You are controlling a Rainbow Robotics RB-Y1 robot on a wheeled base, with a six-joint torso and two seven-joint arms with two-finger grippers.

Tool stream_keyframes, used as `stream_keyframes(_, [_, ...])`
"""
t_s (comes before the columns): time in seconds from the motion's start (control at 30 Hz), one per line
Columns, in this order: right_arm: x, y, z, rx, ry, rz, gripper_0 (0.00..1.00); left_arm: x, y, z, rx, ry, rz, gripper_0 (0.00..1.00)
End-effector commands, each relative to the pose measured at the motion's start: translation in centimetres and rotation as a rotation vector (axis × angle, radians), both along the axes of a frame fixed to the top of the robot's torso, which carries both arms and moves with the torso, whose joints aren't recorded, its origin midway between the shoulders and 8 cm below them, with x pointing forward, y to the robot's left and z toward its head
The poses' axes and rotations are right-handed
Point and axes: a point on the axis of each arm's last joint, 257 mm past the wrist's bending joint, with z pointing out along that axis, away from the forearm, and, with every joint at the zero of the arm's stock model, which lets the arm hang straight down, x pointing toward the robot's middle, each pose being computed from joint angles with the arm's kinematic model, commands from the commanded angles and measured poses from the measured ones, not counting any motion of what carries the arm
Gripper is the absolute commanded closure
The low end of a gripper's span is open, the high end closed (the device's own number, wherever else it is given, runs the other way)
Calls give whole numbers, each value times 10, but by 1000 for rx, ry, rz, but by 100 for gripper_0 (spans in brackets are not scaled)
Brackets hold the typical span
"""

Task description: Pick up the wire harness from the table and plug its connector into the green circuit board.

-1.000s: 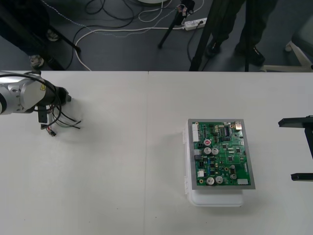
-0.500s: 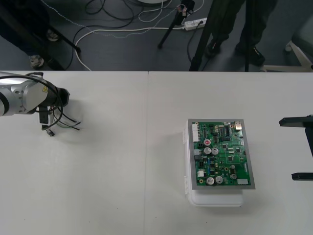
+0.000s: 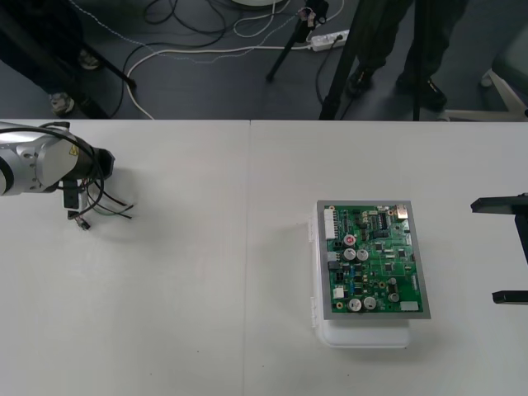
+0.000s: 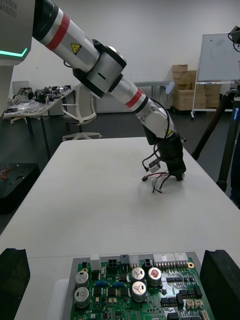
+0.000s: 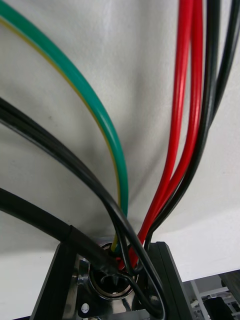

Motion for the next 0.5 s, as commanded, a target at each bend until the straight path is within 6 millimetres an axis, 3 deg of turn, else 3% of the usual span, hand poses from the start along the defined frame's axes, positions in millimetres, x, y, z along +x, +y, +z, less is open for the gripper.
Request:
stream_keyframes(0.03, [-10, 0, 2, -27, -33, 34, 0, 7, 12, 13, 15, -38, 3, 100])
stream_keyframes(0.23, [-11, 0, 2, -27, -37, 35, 0, 7, 27, 26, 6, -49, 22, 100])
stream_keyframes(0.5, [-11, 0, 2, -29, -37, 36, 0, -3, 27, 41, -64, 15, 59, 100])
